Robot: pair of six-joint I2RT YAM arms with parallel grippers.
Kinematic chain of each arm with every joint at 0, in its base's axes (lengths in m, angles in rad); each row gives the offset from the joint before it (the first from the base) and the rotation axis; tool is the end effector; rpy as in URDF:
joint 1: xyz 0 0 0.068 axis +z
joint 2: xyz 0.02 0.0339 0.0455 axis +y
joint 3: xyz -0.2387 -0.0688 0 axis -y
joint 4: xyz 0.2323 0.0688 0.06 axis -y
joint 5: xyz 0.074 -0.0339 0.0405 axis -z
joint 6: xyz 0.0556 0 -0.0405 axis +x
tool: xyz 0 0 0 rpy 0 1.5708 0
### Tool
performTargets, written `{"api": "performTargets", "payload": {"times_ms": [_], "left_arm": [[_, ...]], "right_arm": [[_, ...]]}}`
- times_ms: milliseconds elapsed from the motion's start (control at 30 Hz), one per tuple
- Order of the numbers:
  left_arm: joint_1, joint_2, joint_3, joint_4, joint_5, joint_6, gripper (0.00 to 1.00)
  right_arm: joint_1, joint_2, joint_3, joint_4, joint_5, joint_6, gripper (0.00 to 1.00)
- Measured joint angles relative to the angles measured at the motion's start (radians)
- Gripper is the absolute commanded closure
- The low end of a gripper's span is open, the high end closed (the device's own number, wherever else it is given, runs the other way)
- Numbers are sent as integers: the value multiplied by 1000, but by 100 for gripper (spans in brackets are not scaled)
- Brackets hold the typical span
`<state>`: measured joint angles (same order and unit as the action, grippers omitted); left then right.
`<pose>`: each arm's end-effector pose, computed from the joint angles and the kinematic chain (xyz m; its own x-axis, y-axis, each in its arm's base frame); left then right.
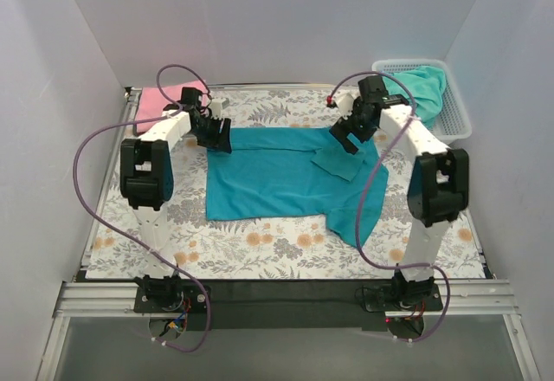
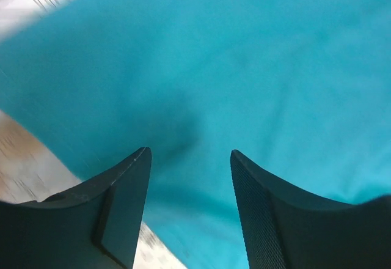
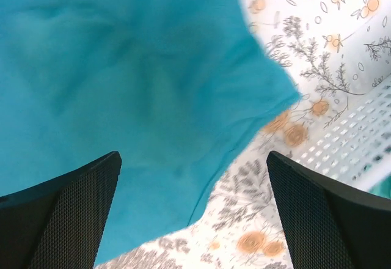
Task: Fold and stack the t-shirts
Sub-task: Fold the tshirt
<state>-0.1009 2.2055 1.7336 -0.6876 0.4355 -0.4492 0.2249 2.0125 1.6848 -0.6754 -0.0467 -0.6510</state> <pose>0.4408 -0.0682 0.1395 -0.9340 -0.3012 -0.1922 -0.1626 0.8373 -0.5219 0.4195 0.0986 0.2021 -0.5040 -0.7363 -0.4516 -0.6947 0.6562 -0.2945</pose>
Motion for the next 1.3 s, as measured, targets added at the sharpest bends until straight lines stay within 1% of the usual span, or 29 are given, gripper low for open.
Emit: {"api": "performTargets", "payload": {"times_ms": [67, 167, 200, 267, 300, 367, 467, 533, 600, 733, 867, 967, 1133, 1300], "left_arm": [[1, -80, -82, -6, 23, 13, 48], [1, -195, -172, -1, 35, 35, 48], [1, -234, -201, 1, 37, 42, 48], [1, -295, -250, 16, 43, 49, 49], [0, -313, -266, 25, 45, 48, 50], [0, -321, -283, 40, 45, 44, 54], [1, -311, -295, 47, 40, 44, 58], [1, -311, -309, 42, 40, 59, 59], [1, -317, -344, 42, 42, 103, 58], [1, -361, -441, -31, 60, 225, 57], [1, -449, -539, -118, 85, 366, 56], [0, -519, -603, -151, 90, 441, 56], [-27, -568, -678, -151, 90, 498, 56], [-81, -598, -830, -91, 43, 527, 57]], "right_arm": [[4, -121, -82, -26, -58, -16, 8], [7, -266, -209, -45, -98, -39, 16], [6, -289, -238, -55, -99, -43, 26], [0, -291, -270, -55, -97, -40, 40], [-6, -274, -275, -54, -96, -32, 53], [-18, -212, -268, -32, -82, -2, 63], [-32, -138, -244, -10, -75, 13, 63], [-39, -113, -242, -3, -80, 9, 60], [-41, -125, -266, -2, -96, -20, 57], [-45, -250, -397, -21, -150, -119, 57], [-49, -455, -566, -71, -200, -241, 57], [-49, -531, -640, -93, -211, -283, 59], [-48, -499, -677, -100, -211, -287, 59], [-32, -459, -729, -70, -201, -267, 58]]}}
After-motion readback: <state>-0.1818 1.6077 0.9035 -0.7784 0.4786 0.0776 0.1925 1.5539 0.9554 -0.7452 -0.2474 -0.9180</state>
